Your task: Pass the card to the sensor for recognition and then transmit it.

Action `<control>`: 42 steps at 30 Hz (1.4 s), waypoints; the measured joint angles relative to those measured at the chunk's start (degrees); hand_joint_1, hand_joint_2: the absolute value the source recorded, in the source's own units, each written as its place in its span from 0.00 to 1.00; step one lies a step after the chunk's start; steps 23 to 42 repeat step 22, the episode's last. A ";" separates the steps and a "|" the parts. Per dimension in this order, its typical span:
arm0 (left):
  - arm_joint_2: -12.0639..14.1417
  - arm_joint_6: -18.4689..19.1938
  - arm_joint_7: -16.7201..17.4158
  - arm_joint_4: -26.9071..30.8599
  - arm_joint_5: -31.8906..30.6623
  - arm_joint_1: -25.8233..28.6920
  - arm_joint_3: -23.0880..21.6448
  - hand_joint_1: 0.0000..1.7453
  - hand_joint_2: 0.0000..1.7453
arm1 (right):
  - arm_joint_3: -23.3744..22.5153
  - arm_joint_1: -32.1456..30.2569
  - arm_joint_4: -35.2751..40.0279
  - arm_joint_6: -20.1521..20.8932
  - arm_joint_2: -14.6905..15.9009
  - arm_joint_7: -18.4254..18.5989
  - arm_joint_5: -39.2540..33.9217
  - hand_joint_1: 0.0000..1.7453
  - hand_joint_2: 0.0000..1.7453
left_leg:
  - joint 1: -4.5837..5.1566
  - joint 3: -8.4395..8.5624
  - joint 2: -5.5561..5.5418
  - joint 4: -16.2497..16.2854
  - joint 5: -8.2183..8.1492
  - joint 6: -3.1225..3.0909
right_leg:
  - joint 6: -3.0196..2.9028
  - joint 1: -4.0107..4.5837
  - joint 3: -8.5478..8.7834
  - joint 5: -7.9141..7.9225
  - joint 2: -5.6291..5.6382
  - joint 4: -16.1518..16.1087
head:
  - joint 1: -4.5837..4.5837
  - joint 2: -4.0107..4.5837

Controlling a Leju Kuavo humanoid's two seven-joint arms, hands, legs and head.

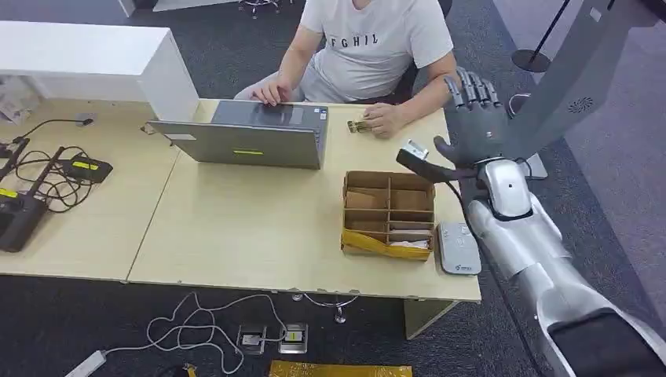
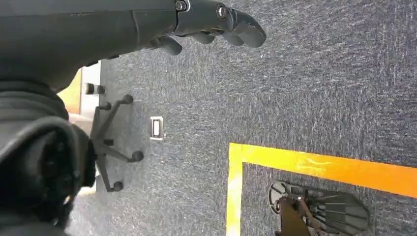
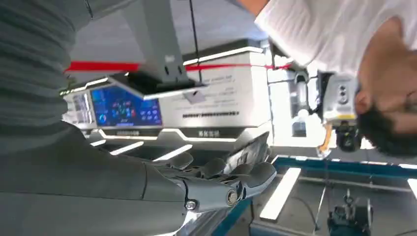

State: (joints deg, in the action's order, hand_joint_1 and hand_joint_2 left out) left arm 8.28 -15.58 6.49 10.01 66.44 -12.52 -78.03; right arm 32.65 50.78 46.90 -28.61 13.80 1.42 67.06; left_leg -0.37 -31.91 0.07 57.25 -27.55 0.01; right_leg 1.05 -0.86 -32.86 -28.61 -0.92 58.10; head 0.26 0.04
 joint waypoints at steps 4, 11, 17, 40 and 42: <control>0.02 0.22 0.04 0.00 0.04 -0.06 -0.02 0.00 0.00 | -1.24 3.83 -1.84 -0.24 3.98 1.55 8.83 0.00 1.00 | 0.04 0.00 0.00 0.03 0.00 0.00 | 0.00 -0.04 -0.02 0.01 0.00 -0.01 | 0.02 0.00; 0.13 0.72 0.09 0.00 0.42 0.09 -0.33 0.00 0.00 | -3.34 11.28 -8.06 -1.53 10.20 0.89 13.39 0.00 1.00 | 0.04 -0.03 0.01 0.02 -0.01 -0.01 | 0.00 -0.04 -0.03 0.01 -0.02 -0.01 | 0.02 0.00; 0.35 0.83 0.70 0.00 0.44 0.19 -0.92 0.00 0.00 | -3.71 16.21 -14.00 5.79 15.06 5.17 18.28 0.00 1.00 | 0.03 -0.14 -0.23 0.05 0.01 -0.03 | 0.00 -0.03 -0.10 0.00 -0.26 -0.03 | 0.02 0.00; 0.57 0.59 0.59 0.00 1.05 0.18 -0.98 0.00 0.00 | -4.58 17.56 -19.64 17.23 21.41 9.31 14.68 0.00 1.00 | 0.07 -0.10 -0.22 0.08 -0.02 -0.04 | 0.01 -0.06 -0.15 0.00 -0.19 -0.08 | 0.04 0.00; 0.57 0.59 0.59 0.00 1.05 0.18 -0.98 0.00 0.00 | -4.58 17.56 -19.64 17.23 21.41 9.31 14.68 0.00 1.00 | 0.07 -0.10 -0.22 0.08 -0.02 -0.04 | 0.01 -0.06 -0.15 0.00 -0.19 -0.08 | 0.04 0.00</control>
